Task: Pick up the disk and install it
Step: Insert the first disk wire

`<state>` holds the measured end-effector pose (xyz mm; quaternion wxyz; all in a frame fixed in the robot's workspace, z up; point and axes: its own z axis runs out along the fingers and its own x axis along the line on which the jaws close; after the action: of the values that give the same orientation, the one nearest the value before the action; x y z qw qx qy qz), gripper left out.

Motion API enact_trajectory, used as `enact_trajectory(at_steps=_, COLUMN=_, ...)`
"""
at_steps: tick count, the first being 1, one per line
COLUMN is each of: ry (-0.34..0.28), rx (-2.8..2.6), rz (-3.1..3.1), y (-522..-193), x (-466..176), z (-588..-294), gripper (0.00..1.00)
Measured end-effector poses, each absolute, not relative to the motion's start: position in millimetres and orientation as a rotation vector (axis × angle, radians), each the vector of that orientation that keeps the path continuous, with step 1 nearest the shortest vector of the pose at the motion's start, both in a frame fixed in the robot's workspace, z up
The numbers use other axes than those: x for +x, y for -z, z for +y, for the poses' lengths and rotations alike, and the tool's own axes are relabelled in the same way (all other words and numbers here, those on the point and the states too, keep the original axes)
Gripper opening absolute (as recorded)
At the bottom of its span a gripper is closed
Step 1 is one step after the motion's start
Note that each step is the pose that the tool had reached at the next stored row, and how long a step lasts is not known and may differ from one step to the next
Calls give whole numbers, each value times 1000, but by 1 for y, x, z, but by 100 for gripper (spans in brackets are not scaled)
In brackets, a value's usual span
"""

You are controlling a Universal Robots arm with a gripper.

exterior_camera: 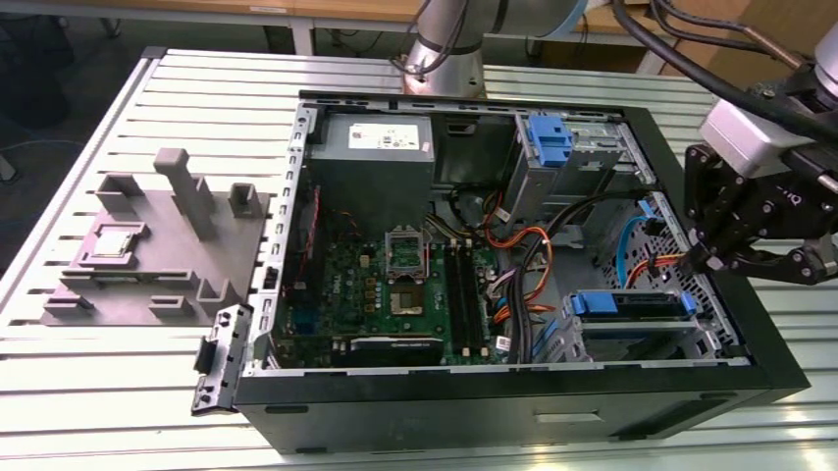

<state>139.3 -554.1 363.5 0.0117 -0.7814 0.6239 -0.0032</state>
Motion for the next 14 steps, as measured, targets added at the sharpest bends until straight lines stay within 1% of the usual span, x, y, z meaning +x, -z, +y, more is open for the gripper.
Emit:
enact_trajectory(at_steps=5, ry=58, rx=-2444, rz=1901, y=-363, x=139, z=-554, gripper=12)
enact_trajectory(at_steps=10, ry=69, rx=-2487, rz=1832, y=-363, x=139, z=-554, gripper=12)
enact_trajectory(at_steps=14, ry=96, rx=-2506, rz=1779, y=-363, x=139, z=-554, gripper=12)
